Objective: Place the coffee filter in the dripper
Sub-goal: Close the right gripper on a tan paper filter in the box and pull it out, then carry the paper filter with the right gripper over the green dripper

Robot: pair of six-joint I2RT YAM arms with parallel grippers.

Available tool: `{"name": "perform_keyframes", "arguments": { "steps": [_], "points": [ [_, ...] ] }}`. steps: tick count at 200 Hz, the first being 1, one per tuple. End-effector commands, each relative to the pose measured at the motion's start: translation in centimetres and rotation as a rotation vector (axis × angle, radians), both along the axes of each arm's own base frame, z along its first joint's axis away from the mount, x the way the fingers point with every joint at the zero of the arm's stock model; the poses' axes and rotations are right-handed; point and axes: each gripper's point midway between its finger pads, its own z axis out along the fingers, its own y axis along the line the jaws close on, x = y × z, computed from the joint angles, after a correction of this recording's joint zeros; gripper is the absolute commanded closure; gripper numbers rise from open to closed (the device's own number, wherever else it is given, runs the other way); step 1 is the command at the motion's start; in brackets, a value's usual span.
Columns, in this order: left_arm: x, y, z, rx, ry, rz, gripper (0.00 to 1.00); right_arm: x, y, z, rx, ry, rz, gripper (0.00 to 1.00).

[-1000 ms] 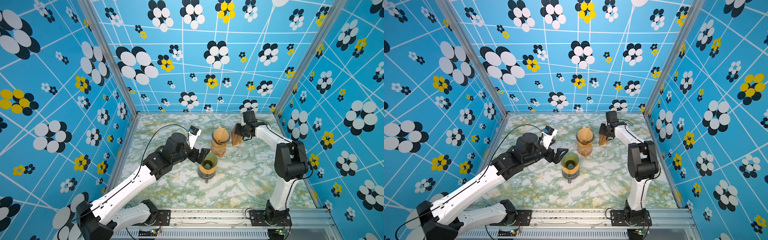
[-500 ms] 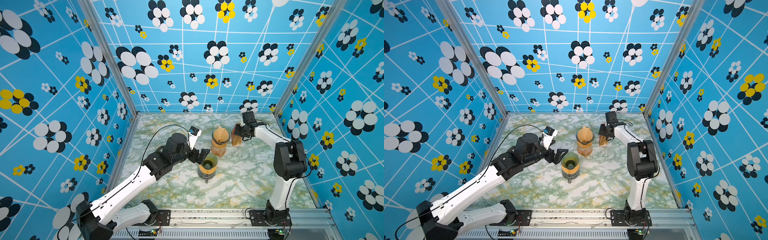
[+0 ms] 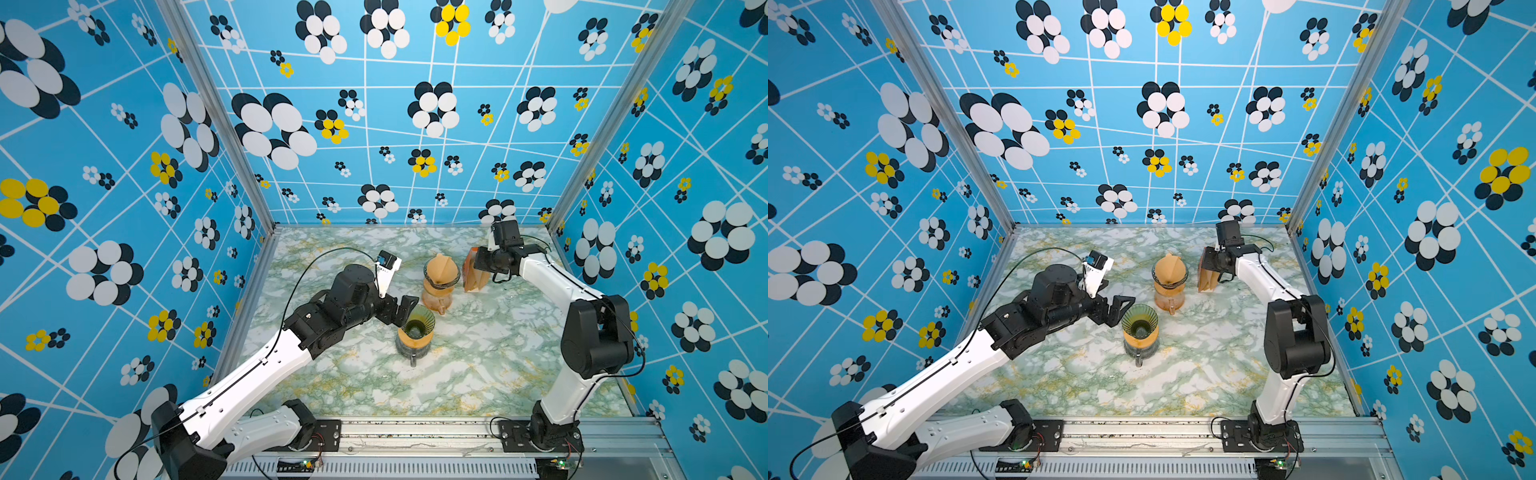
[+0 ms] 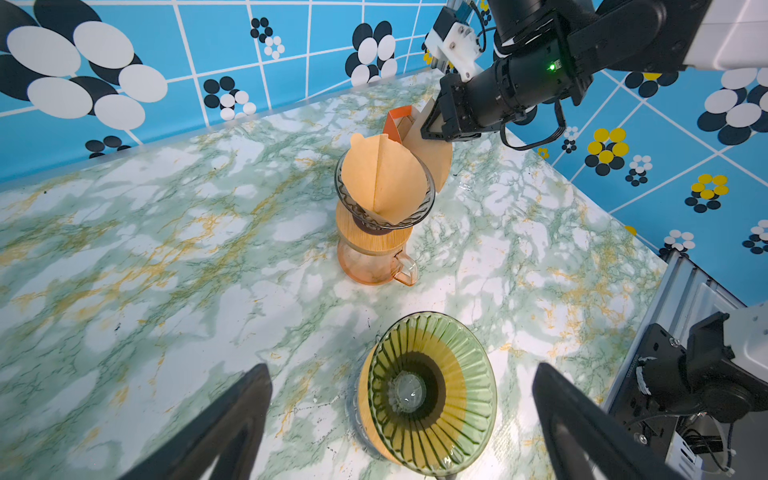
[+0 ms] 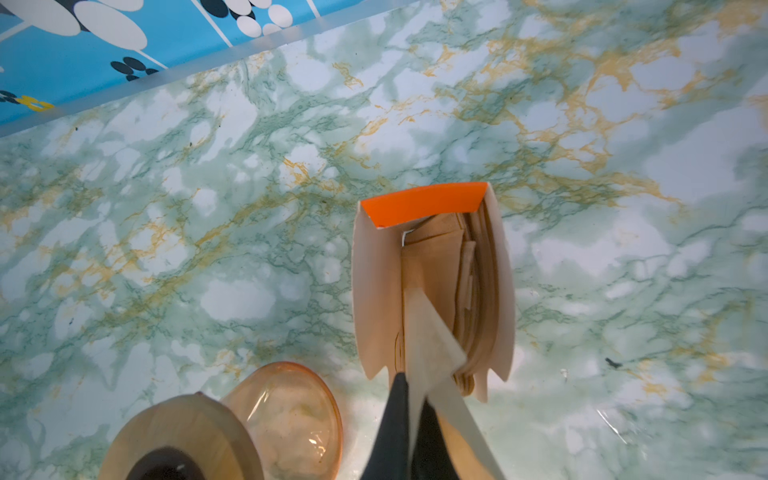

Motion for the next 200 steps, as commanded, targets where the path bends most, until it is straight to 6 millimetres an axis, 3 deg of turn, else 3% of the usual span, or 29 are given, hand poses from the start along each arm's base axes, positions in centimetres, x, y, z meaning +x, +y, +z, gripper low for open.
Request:
{"name": "perform_keyframes", "arguments": {
  "steps": [1, 64, 112, 164, 200],
  "points": [
    [-0.1, -0.1, 0.9, 0.013, -0.026, -0.014, 0.01, -2.5, -1.0, 1.5, -0.056, 0.017, 0.013, 0.98],
    [0.4, 1.2, 1.4, 0.079, -0.068, 0.037, 0.01, -8.6, -1.2, 6.8, -0.099, 0.023, 0.082, 0.98],
    [1.3, 2.8, 2.1, 0.112, -0.022, 0.161, 0.01, -13.6, 1.8, 11.0, -0.114, 0.021, 0.247, 0.98],
    [-3.3, 2.3, 4.4, 0.085, -0.099, -0.077, 0.01, -18.4, 7.1, 15.2, -0.132, 0.026, 0.479, 0.98],
    [-6.6, 3.2, 3.6, 0.065, -0.068, -0.169, 0.01, -20.2, 10.7, 16.1, -0.176, 0.05, 0.606, 0.98]
  ]
}}
